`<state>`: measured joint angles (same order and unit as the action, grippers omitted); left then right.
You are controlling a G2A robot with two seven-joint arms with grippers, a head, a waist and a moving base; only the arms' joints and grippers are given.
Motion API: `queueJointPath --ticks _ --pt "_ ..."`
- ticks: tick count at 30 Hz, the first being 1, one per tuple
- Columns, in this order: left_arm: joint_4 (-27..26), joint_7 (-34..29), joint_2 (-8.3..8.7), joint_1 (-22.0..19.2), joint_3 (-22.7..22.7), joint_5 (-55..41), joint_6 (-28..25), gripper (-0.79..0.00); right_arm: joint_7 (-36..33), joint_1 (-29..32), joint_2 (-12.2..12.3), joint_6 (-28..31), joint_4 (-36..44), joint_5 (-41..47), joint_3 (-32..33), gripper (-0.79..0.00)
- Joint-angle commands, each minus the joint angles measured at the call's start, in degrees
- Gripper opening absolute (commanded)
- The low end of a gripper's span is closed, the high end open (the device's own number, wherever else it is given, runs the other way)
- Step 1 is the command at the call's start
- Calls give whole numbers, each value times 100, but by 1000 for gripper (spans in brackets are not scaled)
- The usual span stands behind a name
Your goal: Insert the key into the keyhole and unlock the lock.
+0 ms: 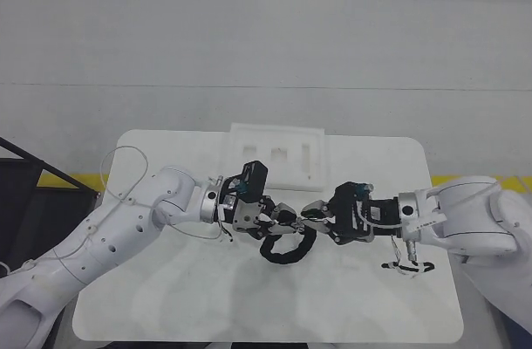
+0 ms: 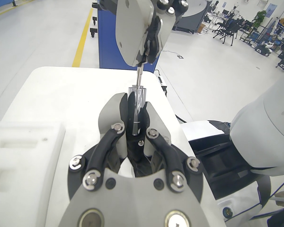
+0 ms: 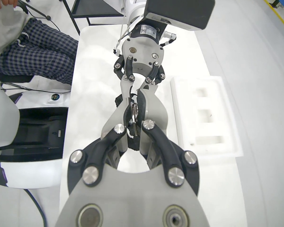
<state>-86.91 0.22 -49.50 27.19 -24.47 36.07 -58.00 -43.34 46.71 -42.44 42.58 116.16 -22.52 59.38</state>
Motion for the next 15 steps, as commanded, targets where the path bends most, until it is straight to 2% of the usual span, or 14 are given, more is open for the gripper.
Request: queueJointPath --ticks 1,5,6,7,8,15 --pt "-26 65 20 -20 9 68 0 -785 -14 16 -3 -170 -38 193 13 -785" --pt "-72 188 58 -60 32 143 0 -785 -101 45 -7 -401 -71 555 27 -785" --pt "-73 207 68 -71 40 162 0 -785 -125 43 -8 -414 -71 599 32 -730" --pt "-72 226 76 -79 49 174 0 -785 -133 42 -9 -426 -77 630 44 -477" --pt "-46 240 84 -86 59 186 0 -785 -139 45 -9 -433 -85 653 58 0" --pt "386 160 115 -78 185 429 0 -785 -73 247 46 -312 -196 752 402 0"
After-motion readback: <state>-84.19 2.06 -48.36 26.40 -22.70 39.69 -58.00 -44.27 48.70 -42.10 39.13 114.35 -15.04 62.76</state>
